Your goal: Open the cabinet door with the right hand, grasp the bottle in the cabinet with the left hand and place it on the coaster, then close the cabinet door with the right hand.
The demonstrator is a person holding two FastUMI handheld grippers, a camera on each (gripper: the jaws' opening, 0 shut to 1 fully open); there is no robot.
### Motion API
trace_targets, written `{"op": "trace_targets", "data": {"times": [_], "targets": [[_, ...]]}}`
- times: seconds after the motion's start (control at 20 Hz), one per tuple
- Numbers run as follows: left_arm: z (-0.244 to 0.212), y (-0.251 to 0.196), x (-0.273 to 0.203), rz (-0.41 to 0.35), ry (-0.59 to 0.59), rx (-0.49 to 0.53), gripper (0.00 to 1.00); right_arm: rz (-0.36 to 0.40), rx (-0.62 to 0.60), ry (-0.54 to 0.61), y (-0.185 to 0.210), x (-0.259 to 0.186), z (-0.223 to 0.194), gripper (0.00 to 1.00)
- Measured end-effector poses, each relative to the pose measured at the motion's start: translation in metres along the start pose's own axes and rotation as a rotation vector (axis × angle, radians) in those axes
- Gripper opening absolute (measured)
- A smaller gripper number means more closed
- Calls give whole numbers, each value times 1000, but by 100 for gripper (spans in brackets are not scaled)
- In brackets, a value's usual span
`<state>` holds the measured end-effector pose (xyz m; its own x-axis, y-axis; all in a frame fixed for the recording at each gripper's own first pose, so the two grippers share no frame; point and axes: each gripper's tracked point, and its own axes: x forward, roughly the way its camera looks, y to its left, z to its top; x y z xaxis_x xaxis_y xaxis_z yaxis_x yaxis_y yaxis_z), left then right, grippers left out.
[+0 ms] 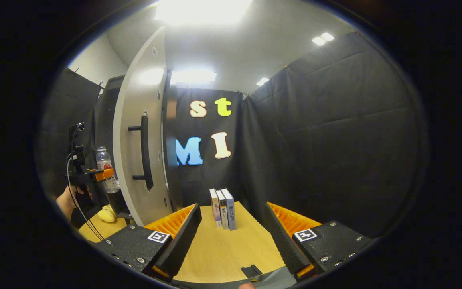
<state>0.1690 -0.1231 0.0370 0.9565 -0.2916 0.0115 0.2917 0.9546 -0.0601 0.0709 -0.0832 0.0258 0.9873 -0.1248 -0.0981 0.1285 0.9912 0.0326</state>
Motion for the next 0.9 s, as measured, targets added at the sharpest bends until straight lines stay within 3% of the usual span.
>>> {"op": "trace_targets", "data": {"times": [0.9], "targets": [[-74,0,-137,12,-11,23,71,117,50,38,6,-1,-32,96]]}}
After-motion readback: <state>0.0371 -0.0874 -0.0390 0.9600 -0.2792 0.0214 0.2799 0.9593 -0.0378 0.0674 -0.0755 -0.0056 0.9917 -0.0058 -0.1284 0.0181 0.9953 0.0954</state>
